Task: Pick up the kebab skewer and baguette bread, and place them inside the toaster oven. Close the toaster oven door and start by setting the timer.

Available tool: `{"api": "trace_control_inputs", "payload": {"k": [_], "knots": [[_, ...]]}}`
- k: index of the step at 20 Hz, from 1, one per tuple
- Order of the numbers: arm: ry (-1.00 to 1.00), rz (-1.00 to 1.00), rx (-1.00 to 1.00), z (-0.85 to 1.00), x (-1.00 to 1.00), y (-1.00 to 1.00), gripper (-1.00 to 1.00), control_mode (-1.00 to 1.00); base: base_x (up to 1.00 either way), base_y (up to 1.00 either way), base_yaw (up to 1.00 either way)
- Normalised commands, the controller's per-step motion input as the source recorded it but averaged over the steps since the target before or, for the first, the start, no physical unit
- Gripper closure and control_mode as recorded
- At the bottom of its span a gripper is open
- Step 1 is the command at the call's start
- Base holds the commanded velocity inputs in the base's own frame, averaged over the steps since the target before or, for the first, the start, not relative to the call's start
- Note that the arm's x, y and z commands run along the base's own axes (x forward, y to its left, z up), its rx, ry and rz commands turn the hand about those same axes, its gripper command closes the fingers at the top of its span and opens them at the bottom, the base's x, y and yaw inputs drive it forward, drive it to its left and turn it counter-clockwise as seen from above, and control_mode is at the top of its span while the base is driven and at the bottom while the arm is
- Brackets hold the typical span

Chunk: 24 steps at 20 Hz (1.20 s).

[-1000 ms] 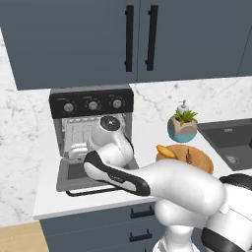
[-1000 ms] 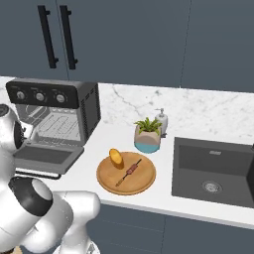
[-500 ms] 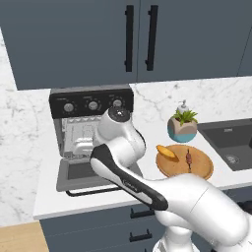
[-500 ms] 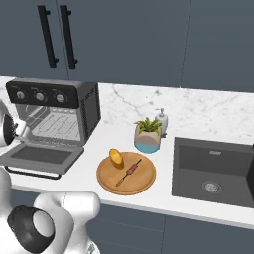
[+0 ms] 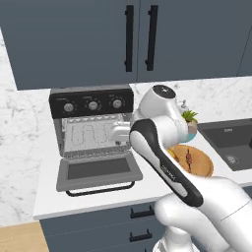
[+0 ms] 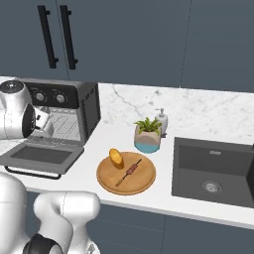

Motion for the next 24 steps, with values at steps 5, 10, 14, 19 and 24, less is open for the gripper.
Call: {"api": "trace_control_inputs", "payload": {"k": [5,10,14,19,24], "knots": [[0.07,0.01,0.00,0.04,-0.17,-1.00,-1.00,-1.00,0.00,0.00,0.00],[0.14,0.08,-0.01,0.01,-0.04,-0.81,-1.00,-1.00,0.00,0.00,0.00],[0.10,0.25,-0.01,-0.11,0.06,-0.43,-1.00,-1.00,0.00,0.00,0.00],[0.02,0.22,-0.15,-0.36,0.04,-0.26,-1.00,-1.00,0.00,0.00,0.00],[-0.04,0.27,-0.17,-0.41,0.10,-0.33,-1.00,-1.00,0.00,0.00,0.00]]}}
